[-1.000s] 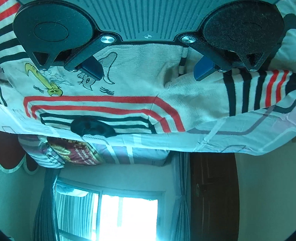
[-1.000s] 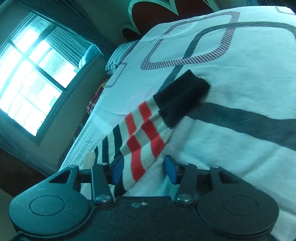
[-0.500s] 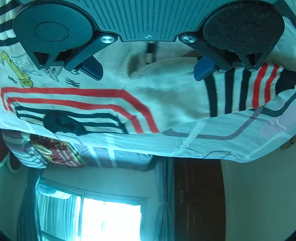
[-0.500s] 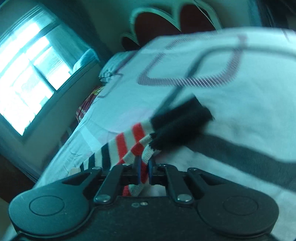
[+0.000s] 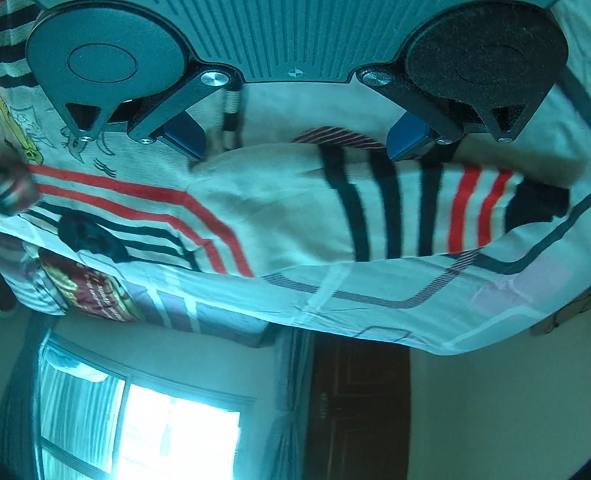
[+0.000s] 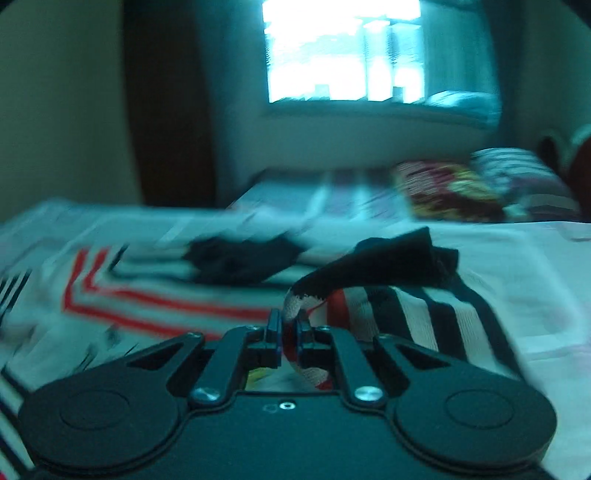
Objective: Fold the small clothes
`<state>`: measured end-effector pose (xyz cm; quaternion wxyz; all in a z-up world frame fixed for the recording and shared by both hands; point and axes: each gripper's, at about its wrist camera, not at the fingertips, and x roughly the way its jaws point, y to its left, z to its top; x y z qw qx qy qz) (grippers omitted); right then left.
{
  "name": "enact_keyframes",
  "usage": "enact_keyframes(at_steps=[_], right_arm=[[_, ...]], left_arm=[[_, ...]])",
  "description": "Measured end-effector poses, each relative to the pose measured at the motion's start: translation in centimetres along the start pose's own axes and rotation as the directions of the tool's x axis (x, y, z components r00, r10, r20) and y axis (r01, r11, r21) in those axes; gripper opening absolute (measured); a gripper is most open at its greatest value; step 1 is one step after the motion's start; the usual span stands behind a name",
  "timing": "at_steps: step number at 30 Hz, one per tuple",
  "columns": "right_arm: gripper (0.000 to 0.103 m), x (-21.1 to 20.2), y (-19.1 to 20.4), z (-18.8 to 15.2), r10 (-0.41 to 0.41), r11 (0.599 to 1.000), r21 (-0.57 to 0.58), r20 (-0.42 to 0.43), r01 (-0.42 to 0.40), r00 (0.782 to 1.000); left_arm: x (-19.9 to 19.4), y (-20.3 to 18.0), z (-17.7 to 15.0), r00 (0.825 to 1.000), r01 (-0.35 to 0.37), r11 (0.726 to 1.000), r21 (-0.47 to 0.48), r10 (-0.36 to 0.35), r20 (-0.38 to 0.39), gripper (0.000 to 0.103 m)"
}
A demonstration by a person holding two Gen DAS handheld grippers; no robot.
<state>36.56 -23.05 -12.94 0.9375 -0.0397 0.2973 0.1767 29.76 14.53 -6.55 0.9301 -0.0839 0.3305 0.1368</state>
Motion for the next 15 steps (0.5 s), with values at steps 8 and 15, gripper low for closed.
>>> enact_keyframes(at_steps=[8, 15], right_arm=[[0.047, -1.2, 8.1, -2.9, 0.177, 0.956, -0.242, 0.032, -0.164, 0.984], [0.047, -7.3, 2.3, -3.9, -0.003, 0.998, -0.056, 0.144, 0.011, 0.990]], left_arm=[[-0.4, -0.1, 1.0, 0.993, 0.119, 0.993, -0.014, -0.118, 0.026, 0.103], [5.5, -10.3, 1.2, 0.865, 0.482, 0.874, -0.059, -0.485, -0.125, 0.050]])
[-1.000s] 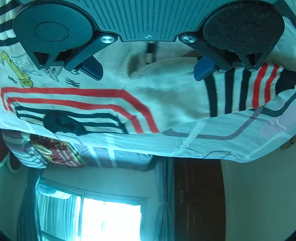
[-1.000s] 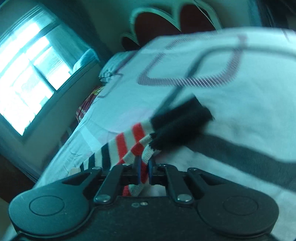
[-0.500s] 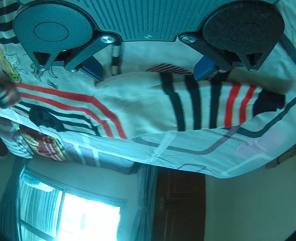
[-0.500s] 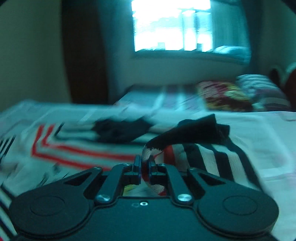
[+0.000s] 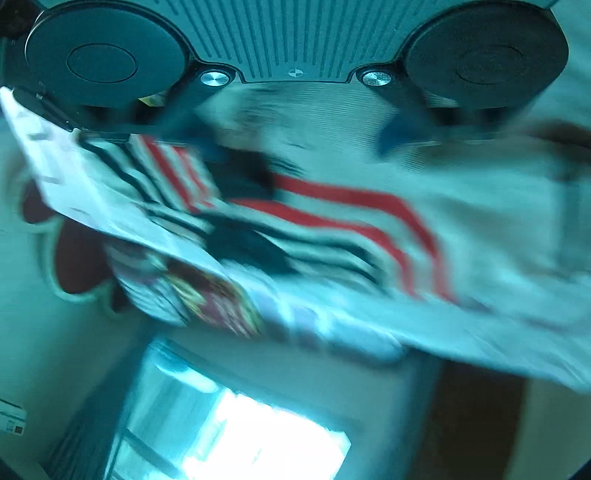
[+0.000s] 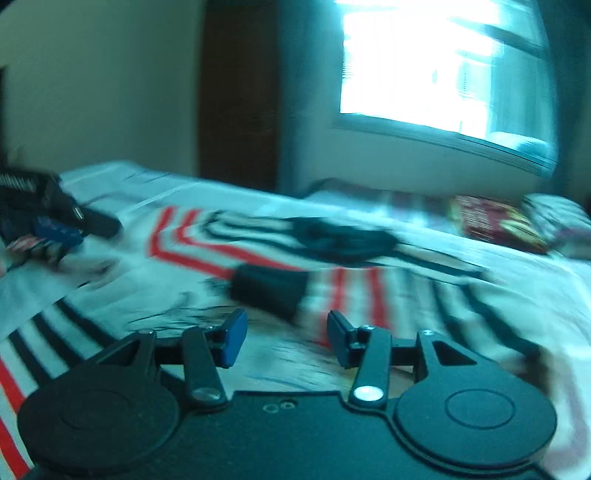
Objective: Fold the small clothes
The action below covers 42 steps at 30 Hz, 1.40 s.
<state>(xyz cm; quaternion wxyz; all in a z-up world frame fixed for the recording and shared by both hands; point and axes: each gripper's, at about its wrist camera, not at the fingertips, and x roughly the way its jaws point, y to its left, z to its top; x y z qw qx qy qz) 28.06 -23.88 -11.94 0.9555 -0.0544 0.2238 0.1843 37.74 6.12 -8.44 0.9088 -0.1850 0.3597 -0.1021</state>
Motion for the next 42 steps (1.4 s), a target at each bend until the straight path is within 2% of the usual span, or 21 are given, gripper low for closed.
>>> enact_keyframes(at_steps=[1, 3, 7, 10, 11, 13, 17, 20, 24, 25, 26, 28, 29, 30, 31, 36, 38, 39, 40, 41, 42], right_arm=[[0.048, -0.7, -1.1, -0.1, -0.019, 0.999, 0.033, -0.004, 0.019, 1.000], [0.048, -1.8, -3.3, -0.4, -0.040, 0.995, 0.094, -0.014, 0.042, 0.999], [0.048, -3.6, -6.1, -1.5, -0.076, 0.986, 0.149, -0.026, 0.079, 0.997], [0.048, -3.9, -7.6, -2.7, -0.088, 0.967, 0.235, -0.041, 0.096, 0.995], [0.049, -3.9, -8.3, -3.1, -0.085, 0.955, 0.282, -0.044, 0.094, 0.995], [0.049, -4.2, -9.8, -3.7, -0.065, 0.913, 0.400, -0.050, 0.080, 0.997], [0.056, -4.2, -13.4, -5.0, 0.000, 0.765, 0.644, -0.006, 0.004, 1.000], [0.063, -3.6, -16.1, -6.3, 0.061, 0.592, 0.802, 0.054, -0.079, 0.997], [0.055, -1.9, -18.6, -8.1, 0.096, 0.366, 0.918, 0.125, -0.152, 0.988], [0.052, -1.4, -19.1, -8.4, 0.090, 0.322, 0.934, 0.130, -0.152, 0.987], [0.049, -1.0, -19.4, -8.5, 0.085, 0.306, 0.940, 0.133, -0.153, 0.987], [0.037, -0.3, -19.8, -8.3, 0.079, 0.295, 0.947, 0.112, -0.130, 0.991], [0.009, -0.2, -19.8, -8.1, 0.071, 0.308, 0.944, 0.098, -0.115, 0.993], [0.007, -0.2, -19.8, -7.8, 0.043, 0.342, 0.934, 0.092, -0.101, 0.995], [0.007, -0.7, -19.8, -8.1, 0.017, 0.352, 0.931, 0.095, -0.095, 0.995], [0.004, 0.0, -20.1, -9.6, 0.015, 0.365, 0.930, 0.033, -0.037, 0.999], [0.016, -0.5, -20.1, -9.1, 0.044, 0.386, 0.922, 0.023, -0.039, 0.999], [0.022, -1.1, -20.0, -8.6, 0.056, 0.414, 0.909, 0.022, -0.044, 0.998], [0.032, -2.0, -19.9, -8.0, 0.055, 0.459, 0.887, 0.024, -0.046, 0.998], [0.037, -3.2, -19.8, -7.3, 0.025, 0.516, 0.856, 0.023, -0.033, 0.999], [0.038, -4.1, -19.9, -6.6, -0.007, 0.570, 0.821, 0.026, -0.017, 1.000]], left_arm=[[2.1, -0.6, 0.0, 0.998, 0.032, 0.999, -0.025, -0.034, -0.057, 0.045], [5.4, -1.3, -0.1, 0.993, 0.029, 0.998, -0.064, -0.037, -0.115, 0.045], [7.9, -1.4, 1.0, 0.994, 0.056, 0.979, -0.194, -0.073, -0.083, 0.047], [9.4, -2.1, 1.5, 0.995, 0.040, 0.982, -0.182, -0.055, -0.079, 0.047], [9.8, -2.7, 1.6, 0.996, 0.028, 0.988, -0.149, -0.040, -0.081, 0.039], [10.3, -3.5, 2.2, 0.995, 0.009, 0.997, -0.076, -0.017, -0.102, 0.007], [7.2, -3.9, 4.3, 1.000, 0.000, 1.000, -0.007, 0.000, -0.002, 0.007], [4.8, -2.9, 5.2, 0.998, -0.038, 0.999, 0.023, 0.037, 0.046, 0.007], [5.8, -0.7, 4.7, 0.996, -0.085, 0.996, 0.039, 0.086, -0.018, 0.007], [6.1, -0.4, 4.4, 0.996, -0.084, 0.996, 0.034, 0.085, -0.030, 0.007], [6.3, -0.3, 4.0, 0.996, -0.078, 0.997, 0.026, 0.079, -0.037, 0.007], [6.5, -0.2, 3.4, 0.997, -0.069, 0.998, 0.003, 0.069, -0.036, 0.007], [6.5, -0.2, 3.3, 0.997, -0.069, 0.998, -0.002, 0.069, -0.032, 0.007], [6.4, -0.2, 3.2, 0.998, -0.064, 0.998, -0.013, 0.063, -0.030, 0.007], [6.5, 0.0, 2.9, 0.998, -0.055, 0.998, -0.019, 0.055, -0.028, 0.007], [6.9, -0.4, 1.7, 0.994, -0.108, 0.994, 0.027, 0.109, -0.023, 0.008], [6.5, -0.5, 1.7, 0.994, -0.106, 0.993, 0.048, 0.107, -0.019, 0.008], [6.2, -0.5, 1.7, 0.994, -0.108, 0.992, 0.059, 0.109, -0.015, 0.015], [5.9, -0.6, 1.7, 0.991, -0.129, 0.989, 0.071, 0.130, -0.009, 0.047], [5.1, -0.6, 1.7, 0.988, -0.154, 0.984, 0.086, 0.153, 0.021, 0.086], [4.3, -0.5, 1.6, 0.984, -0.168, 0.981, 0.095, 0.161, 0.078, 0.092]])
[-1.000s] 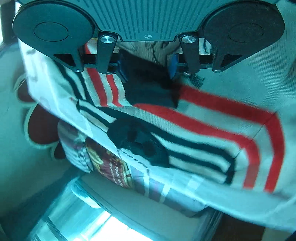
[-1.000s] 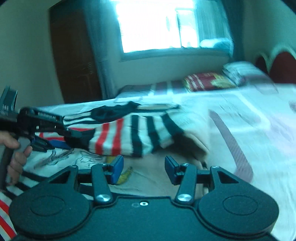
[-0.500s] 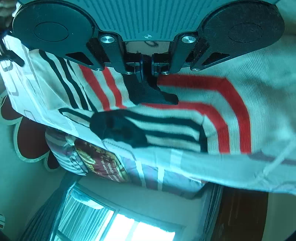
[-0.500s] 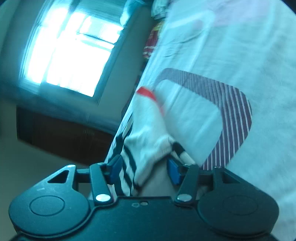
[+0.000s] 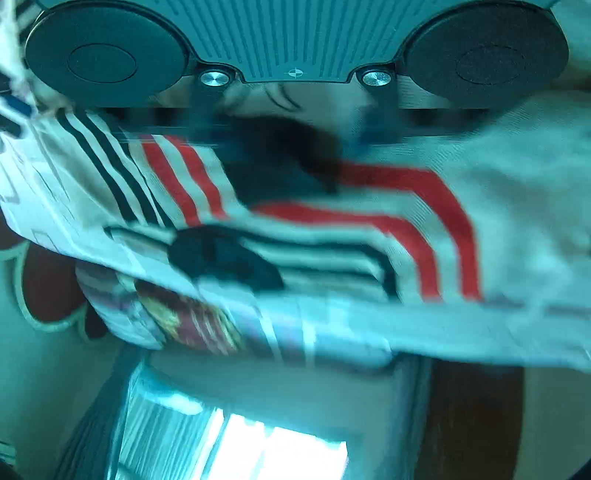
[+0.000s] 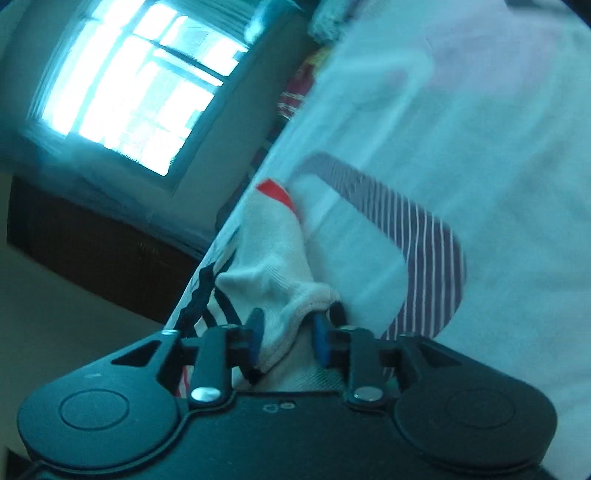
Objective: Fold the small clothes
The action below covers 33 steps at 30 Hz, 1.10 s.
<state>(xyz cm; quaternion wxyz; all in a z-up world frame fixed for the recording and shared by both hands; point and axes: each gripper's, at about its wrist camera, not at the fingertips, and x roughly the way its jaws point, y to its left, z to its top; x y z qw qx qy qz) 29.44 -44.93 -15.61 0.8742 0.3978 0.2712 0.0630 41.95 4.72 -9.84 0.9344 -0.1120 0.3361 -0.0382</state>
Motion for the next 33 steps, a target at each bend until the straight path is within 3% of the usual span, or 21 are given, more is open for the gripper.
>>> enact_keyframes(at_steps=[1, 3, 7, 9, 10, 11, 13, 15, 16, 19, 21, 25, 27, 28, 29, 31, 33], right_arm=[[0.038, -0.4, 0.4, 0.7, -0.002, 0.999, -0.052, 0.021, 0.003, 1.000], [0.038, 0.1, 0.9, 2.8, -0.013, 0.992, -0.127, 0.041, 0.018, 0.999], [0.038, 5.4, 1.7, 6.6, -0.019, 0.976, -0.218, 0.038, 0.027, 0.999], [0.038, 8.4, 1.9, 7.6, -0.023, 0.969, -0.246, -0.009, 0.020, 1.000], [0.038, 9.8, 2.1, 7.8, -0.030, 0.964, -0.265, -0.034, 0.020, 0.999], [0.039, 11.0, 2.3, 7.8, -0.042, 0.958, -0.284, -0.056, 0.024, 0.998], [0.040, 13.3, 2.7, 7.6, -0.078, 0.945, -0.324, -0.091, 0.045, 0.993], [0.027, 14.0, 3.3, 7.2, -0.075, 0.929, -0.369, -0.089, 0.037, 0.993], [0.010, 13.9, 3.6, 6.9, -0.073, 0.915, -0.403, -0.091, 0.030, 0.993], [0.008, 12.6, 3.9, 7.1, -0.059, 0.918, -0.395, -0.023, 0.045, 0.998], [0.008, 12.7, 2.8, 7.1, -0.109, 0.911, -0.403, -0.028, 0.089, 0.994], [0.007, 13.4, 1.6, 7.3, -0.121, 0.918, -0.384, -0.038, 0.097, 0.992], [0.015, 13.1, 2.3, 7.1, -0.138, 0.903, -0.416, -0.035, 0.111, 0.990], [0.028, 12.4, 2.9, 7.0, -0.158, 0.888, -0.439, -0.012, 0.136, 0.987], [0.031, 11.4, 3.7, 6.8, -0.166, 0.869, -0.470, 0.021, 0.156, 0.986], [0.028, 8.5, 5.2, 5.9, -0.117, 0.841, -0.527, 0.041, 0.121, 0.992], [0.022, 6.2, 6.4, 4.3, -0.097, 0.808, -0.582, 0.027, 0.094, 0.995]], left_arm=[[-0.3, 0.3, 0.2, 1.000, -0.001, 1.000, 0.007, 0.001, 0.029, 0.091], [0.3, 0.7, 1.1, 1.000, 0.014, 1.000, 0.002, -0.014, 0.010, 0.091], [3.2, 0.7, 2.1, 0.997, -0.013, 0.999, 0.036, 0.016, -0.072, 0.057], [4.1, 0.2, 2.2, 0.996, -0.024, 0.997, 0.078, 0.031, -0.089, 0.053], [4.3, -0.2, 2.3, 0.995, -0.031, 0.994, 0.102, 0.040, -0.091, 0.043], [4.2, -0.4, 2.4, 0.995, -0.027, 0.993, 0.113, 0.038, -0.093, 0.024], [4.2, -0.4, 2.6, 0.995, -0.005, 0.996, 0.093, 0.014, -0.102, 0.014], [4.1, -0.6, 2.6, 0.996, -0.001, 0.996, 0.089, 0.009, -0.093, 0.010], [3.8, -0.6, 2.4, 0.997, -0.002, 0.996, 0.087, 0.008, -0.073, 0.009], [2.3, -0.4, 1.8, 0.999, -0.036, 0.995, 0.094, 0.036, 0.001, 0.008], [3.0, -0.1, 0.7, 0.998, -0.046, 0.994, 0.099, 0.048, -0.026, 0.008], [3.0, -0.4, 0.9, 0.998, -0.051, 0.990, 0.134, 0.054, -0.024, 0.009], [2.8, -0.4, 1.0, 0.998, -0.044, 0.986, 0.161, 0.049, -0.029, 0.010], [2.4, -0.5, 1.2, 0.998, -0.047, 0.985, 0.165, 0.053, -0.028, 0.022], [1.7, -0.5, 1.4, 0.997, -0.068, 0.984, 0.164, 0.071, -0.014, 0.044], [-0.5, -1.2, 1.4, 0.992, -0.098, 0.980, 0.171, 0.083, 0.094, 0.064], [-1.8, -2.2, 1.5, 0.992, -0.056, 0.983, 0.175, 0.035, 0.122, 0.064]])
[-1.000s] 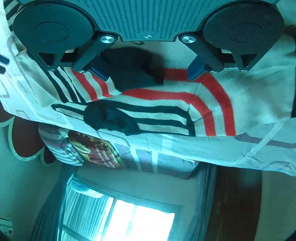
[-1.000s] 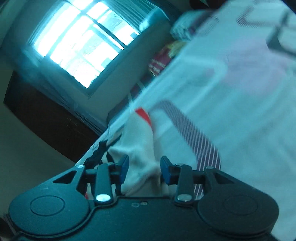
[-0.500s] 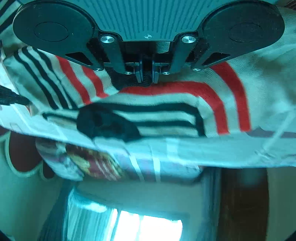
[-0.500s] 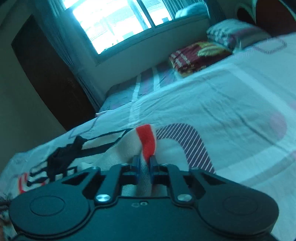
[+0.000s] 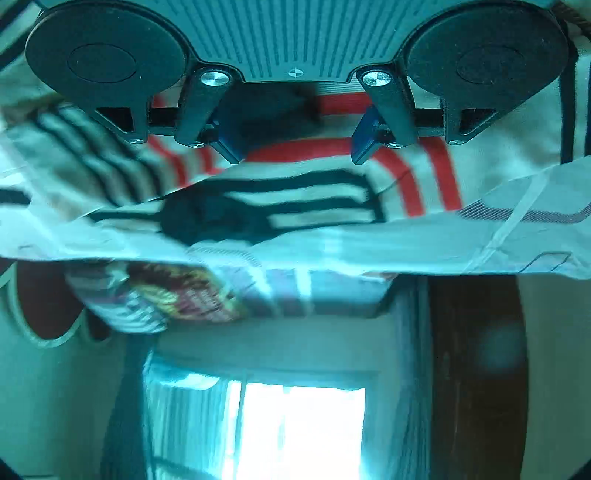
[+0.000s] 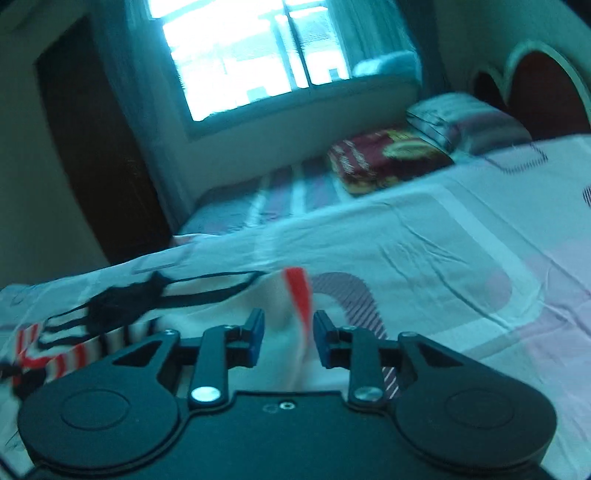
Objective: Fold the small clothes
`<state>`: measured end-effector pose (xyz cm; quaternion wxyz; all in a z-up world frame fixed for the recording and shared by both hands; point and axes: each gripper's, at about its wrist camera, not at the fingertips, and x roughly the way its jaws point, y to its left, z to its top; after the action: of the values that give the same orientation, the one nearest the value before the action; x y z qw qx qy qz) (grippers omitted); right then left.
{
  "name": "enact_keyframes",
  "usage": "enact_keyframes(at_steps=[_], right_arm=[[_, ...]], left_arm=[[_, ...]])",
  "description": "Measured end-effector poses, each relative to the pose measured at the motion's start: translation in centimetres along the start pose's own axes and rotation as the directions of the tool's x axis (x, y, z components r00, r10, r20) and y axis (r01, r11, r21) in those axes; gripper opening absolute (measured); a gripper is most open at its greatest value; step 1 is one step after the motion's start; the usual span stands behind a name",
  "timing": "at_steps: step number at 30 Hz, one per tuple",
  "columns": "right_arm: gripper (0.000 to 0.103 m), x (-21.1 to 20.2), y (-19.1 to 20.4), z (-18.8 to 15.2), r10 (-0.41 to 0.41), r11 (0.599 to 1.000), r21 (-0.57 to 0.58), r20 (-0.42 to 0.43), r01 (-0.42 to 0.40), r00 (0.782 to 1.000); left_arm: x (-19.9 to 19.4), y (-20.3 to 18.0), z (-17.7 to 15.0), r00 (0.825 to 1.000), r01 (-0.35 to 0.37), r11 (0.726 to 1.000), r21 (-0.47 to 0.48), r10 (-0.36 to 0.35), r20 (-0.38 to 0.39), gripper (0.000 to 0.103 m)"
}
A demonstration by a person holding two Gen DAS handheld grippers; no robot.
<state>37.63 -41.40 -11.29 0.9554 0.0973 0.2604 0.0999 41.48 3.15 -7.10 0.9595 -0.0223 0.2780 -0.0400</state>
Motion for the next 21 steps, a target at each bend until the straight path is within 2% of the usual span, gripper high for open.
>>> enact_keyframes(at_steps=[2, 4, 5, 6, 7, 8, 11, 14, 17, 19, 20, 21], right_arm=[[0.019, -1.7, 1.9, -1.3, 0.025, 0.998, -0.066, -0.003, -0.025, 1.000], [0.017, -2.1, 3.3, -2.7, 0.018, 0.993, -0.119, -0.048, -0.024, 0.999], [0.017, -1.9, 3.7, -3.3, 0.007, 0.991, -0.129, -0.068, -0.016, 0.998], [0.016, -1.3, 3.8, -4.0, -0.014, 0.991, -0.130, -0.105, 0.000, 0.994], [0.017, -0.3, 4.0, -4.5, -0.038, 0.991, -0.132, -0.161, 0.017, 0.986], [0.018, -0.2, 4.3, -4.9, -0.047, 0.989, -0.142, -0.140, 0.027, 0.989], [0.022, -0.4, 5.6, -4.5, -0.088, 0.980, -0.187, -0.139, 0.061, 0.986], [0.037, -3.1, 5.4, -3.9, -0.046, 0.994, -0.103, -0.067, 0.039, 0.997], [0.038, -5.4, 4.6, -4.2, -0.047, 0.997, -0.063, -0.057, 0.044, 0.997], [0.038, -6.4, 3.8, -4.6, -0.054, 0.998, -0.028, -0.066, 0.053, 0.996], [0.038, -6.7, 3.4, -4.7, -0.061, 0.998, -0.007, -0.072, 0.061, 0.996], [0.039, -7.0, 3.0, -4.8, -0.066, 0.998, 0.014, -0.077, 0.067, 0.995]], left_arm=[[-0.2, -1.6, -0.1, 0.998, 0.059, 0.998, 0.032, -0.059, 0.002, 0.063], [0.9, -3.4, -0.8, 0.995, 0.096, 0.993, 0.072, -0.093, -0.043, 0.063], [1.7, -3.9, -1.2, 0.993, 0.106, 0.991, 0.077, -0.101, -0.066, 0.063], [3.1, -4.3, -1.9, 0.985, 0.120, 0.990, 0.077, -0.109, -0.134, 0.063], [3.9, -4.5, -2.5, 0.982, 0.121, 0.989, 0.090, -0.105, -0.159, 0.066], [3.9, -4.7, -2.6, 0.986, 0.110, 0.988, 0.110, -0.095, -0.138, 0.067], [2.8, -4.3, -2.0, 0.986, 0.103, 0.991, 0.079, -0.092, -0.138, 0.067], [-0.9, -1.3, -2.4, 0.995, 0.075, 0.997, 0.003, -0.074, -0.063, 0.067], [-4.4, 4.4, -4.2, 0.999, -0.020, 0.993, -0.118, 0.015, -0.041, 0.067], [-7.1, 9.7, -6.0, 0.994, -0.105, 0.961, -0.254, 0.097, -0.043, 0.067], [-8.5, 12.2, -7.0, 0.989, -0.148, 0.934, -0.325, 0.141, -0.045, 0.067], [-9.8, 15.1, -8.1, 0.982, -0.185, 0.895, -0.406, 0.179, -0.053, 0.067]])
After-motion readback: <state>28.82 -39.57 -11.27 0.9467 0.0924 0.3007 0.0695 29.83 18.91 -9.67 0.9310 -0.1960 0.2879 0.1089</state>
